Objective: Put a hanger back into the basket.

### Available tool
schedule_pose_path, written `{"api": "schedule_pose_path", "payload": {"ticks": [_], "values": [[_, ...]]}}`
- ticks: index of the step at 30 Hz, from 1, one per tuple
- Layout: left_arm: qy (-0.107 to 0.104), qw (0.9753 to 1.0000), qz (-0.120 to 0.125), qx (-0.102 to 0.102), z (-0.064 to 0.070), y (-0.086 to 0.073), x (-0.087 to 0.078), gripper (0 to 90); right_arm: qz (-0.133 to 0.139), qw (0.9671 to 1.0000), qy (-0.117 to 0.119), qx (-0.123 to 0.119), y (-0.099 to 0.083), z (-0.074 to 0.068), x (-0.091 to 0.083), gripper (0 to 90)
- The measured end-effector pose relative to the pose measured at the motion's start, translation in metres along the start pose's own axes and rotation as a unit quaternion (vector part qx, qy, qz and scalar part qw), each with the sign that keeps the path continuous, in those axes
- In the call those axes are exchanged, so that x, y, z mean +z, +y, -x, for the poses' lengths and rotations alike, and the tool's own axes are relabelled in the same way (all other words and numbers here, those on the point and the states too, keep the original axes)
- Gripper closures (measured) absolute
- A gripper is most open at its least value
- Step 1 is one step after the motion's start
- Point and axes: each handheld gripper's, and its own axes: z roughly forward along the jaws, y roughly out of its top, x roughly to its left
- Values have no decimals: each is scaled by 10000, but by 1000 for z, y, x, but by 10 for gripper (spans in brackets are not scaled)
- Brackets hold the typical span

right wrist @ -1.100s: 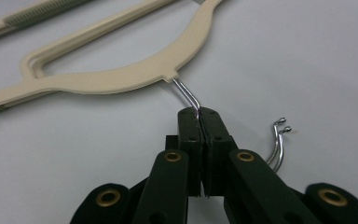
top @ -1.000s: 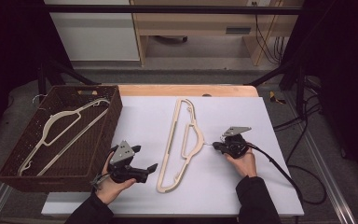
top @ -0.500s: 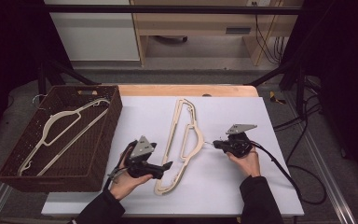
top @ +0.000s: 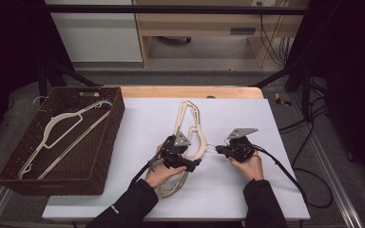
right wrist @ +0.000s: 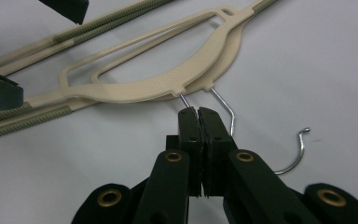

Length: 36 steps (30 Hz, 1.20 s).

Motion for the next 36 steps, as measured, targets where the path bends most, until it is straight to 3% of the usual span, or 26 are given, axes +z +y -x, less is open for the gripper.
{"api": "schedule_pose_path", "payload": {"ticks": [8, 13, 15, 17, 21, 30, 31, 36], "values": [[67, 9998, 153, 124, 2, 3, -14, 205, -235, 9997, 54, 94, -12, -2, 10, 900], [29, 9997, 258, 48, 0, 2, -21, 205, -99, 9998, -15, 189, -16, -1, 9, 900], [58, 9995, 292, 62, 0, 2, -23, 206, 69, 9997, 39, 217, -18, 2, 8, 827], [67, 9995, 311, 62, -1, 1, -25, 206, 62, 9995, 68, 289, -21, 3, 9, 796], [82, 9992, 386, 26, -3, 0, -27, 206, 171, 9993, -30, 344, -23, -1, 18, 716], [74, 9983, 576, -52, -6, -4, -36, 204, 330, 9993, -93, 142, -13, -1, 29, 729], [88, 9979, 630, -72, -7, -4, -39, 205, 185, 9997, -117, -52, -12, -3, 33, 766], [86, 9974, 706, -120, -9, -4, -43, 203, 101, 9998, -145, -133, -10, -4, 33, 843]]}}
